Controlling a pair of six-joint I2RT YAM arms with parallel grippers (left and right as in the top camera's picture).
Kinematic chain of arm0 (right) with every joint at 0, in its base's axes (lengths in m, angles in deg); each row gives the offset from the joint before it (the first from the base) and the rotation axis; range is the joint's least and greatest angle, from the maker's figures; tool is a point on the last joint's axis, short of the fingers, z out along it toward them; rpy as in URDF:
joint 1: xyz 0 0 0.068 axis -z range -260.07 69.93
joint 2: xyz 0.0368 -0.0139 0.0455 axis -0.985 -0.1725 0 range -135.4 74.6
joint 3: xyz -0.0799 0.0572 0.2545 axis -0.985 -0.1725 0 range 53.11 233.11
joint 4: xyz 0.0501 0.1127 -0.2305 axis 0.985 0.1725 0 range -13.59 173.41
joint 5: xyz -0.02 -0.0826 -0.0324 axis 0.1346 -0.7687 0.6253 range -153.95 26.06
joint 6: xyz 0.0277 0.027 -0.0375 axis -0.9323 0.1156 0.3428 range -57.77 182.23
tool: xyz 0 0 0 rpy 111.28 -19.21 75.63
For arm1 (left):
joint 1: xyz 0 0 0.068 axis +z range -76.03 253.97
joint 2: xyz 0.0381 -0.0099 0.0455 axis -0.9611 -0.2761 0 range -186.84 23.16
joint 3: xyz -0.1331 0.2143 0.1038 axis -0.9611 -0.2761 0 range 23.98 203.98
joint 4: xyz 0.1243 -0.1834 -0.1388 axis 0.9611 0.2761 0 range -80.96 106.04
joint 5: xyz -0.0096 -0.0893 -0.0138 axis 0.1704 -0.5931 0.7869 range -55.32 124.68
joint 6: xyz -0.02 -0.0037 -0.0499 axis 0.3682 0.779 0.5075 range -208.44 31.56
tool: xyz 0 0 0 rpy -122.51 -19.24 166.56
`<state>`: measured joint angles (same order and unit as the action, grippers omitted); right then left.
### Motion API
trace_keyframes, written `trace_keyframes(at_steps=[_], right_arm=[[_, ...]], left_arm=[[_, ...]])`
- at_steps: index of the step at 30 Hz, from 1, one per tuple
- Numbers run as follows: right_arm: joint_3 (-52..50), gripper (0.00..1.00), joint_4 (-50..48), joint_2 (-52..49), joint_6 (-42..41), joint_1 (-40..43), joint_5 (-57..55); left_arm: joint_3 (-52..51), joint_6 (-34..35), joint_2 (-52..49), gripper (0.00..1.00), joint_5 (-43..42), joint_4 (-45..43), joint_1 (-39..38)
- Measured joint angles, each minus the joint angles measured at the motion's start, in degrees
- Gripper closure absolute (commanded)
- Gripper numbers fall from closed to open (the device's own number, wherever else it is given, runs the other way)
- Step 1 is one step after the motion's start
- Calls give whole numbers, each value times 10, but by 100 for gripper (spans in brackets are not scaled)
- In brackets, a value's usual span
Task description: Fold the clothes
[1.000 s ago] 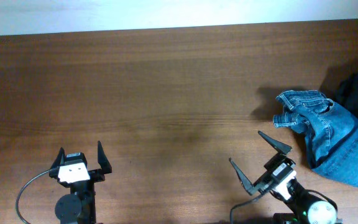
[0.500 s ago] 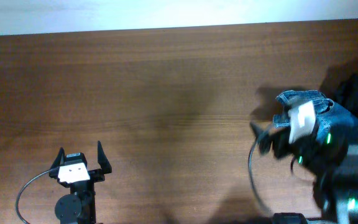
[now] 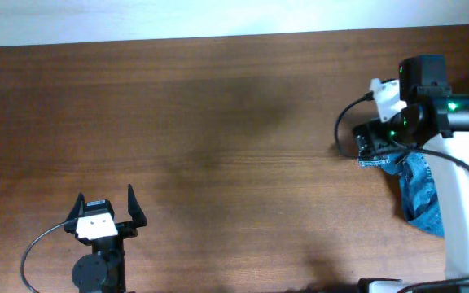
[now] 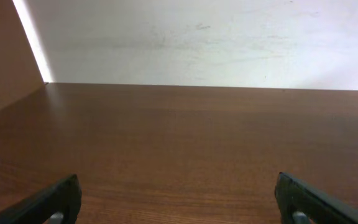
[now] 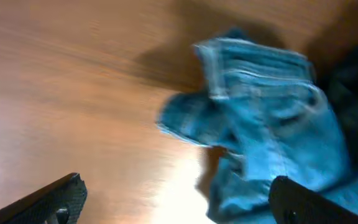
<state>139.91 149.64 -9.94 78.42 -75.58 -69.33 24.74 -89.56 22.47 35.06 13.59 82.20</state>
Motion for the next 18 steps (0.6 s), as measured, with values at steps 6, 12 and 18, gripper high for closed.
trace_keyframes(at_steps=[6,12,18], right_arm=[[3,1,-43,-1,-98,87,-52],[3,1,-52,-1,-219,189,-18],[3,1,-25,-1,-248,251,3]], left_arm=[[0,0,0,1,0,0,0],[0,0,0,1,0,0,0],[0,-2,0,1,2,0,0]])
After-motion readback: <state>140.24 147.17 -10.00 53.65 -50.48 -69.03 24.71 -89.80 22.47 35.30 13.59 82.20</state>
